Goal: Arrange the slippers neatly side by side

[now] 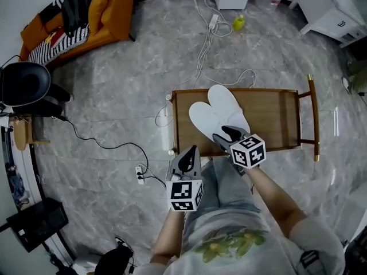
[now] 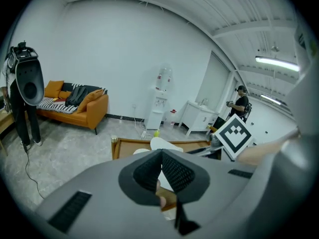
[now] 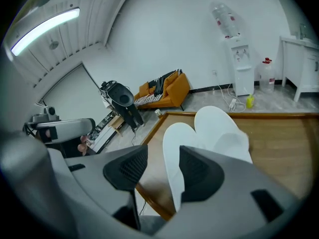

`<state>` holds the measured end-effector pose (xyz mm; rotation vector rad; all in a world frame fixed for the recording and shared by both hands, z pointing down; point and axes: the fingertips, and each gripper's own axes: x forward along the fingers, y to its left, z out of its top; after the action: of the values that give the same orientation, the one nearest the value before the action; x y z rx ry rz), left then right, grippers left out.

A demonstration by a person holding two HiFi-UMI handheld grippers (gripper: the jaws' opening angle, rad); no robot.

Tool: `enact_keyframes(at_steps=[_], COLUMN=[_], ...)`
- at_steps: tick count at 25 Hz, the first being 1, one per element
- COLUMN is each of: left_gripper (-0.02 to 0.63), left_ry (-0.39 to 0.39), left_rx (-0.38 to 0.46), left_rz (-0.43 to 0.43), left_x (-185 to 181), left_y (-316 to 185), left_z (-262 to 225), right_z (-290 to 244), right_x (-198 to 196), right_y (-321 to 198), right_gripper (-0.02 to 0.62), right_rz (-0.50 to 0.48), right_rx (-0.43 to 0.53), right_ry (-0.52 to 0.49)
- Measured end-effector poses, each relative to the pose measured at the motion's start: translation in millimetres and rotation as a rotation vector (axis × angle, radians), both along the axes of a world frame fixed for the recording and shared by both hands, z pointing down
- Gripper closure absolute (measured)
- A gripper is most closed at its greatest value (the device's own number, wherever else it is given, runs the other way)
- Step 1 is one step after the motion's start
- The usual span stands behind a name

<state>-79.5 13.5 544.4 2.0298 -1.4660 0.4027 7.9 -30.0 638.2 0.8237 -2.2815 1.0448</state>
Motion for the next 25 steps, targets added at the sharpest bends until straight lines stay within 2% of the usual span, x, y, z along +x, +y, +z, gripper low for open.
enact_keyframes(at_steps=[7,17,25], left_gripper=[0.591,0.591,0.591], left_ry=[-0.007,-0.003,0.001], left_rx=[-0.034,-0.039,-0.063], left_rz=[0.005,0.01,0.0], left_x=[-2,-3,-8], left_y=[7,4,11], left_z=[22,32,38], right_z=[38,71,78], right_x=[0,-4,-8], right_y=[-4,4,11], right_gripper=[0.408,0.41,0.467], right_rz=[0.009,0.024,0.023], right_rx=[-0.056,-0.143,-0.189], right_ry=[0.029,0.067,0.097])
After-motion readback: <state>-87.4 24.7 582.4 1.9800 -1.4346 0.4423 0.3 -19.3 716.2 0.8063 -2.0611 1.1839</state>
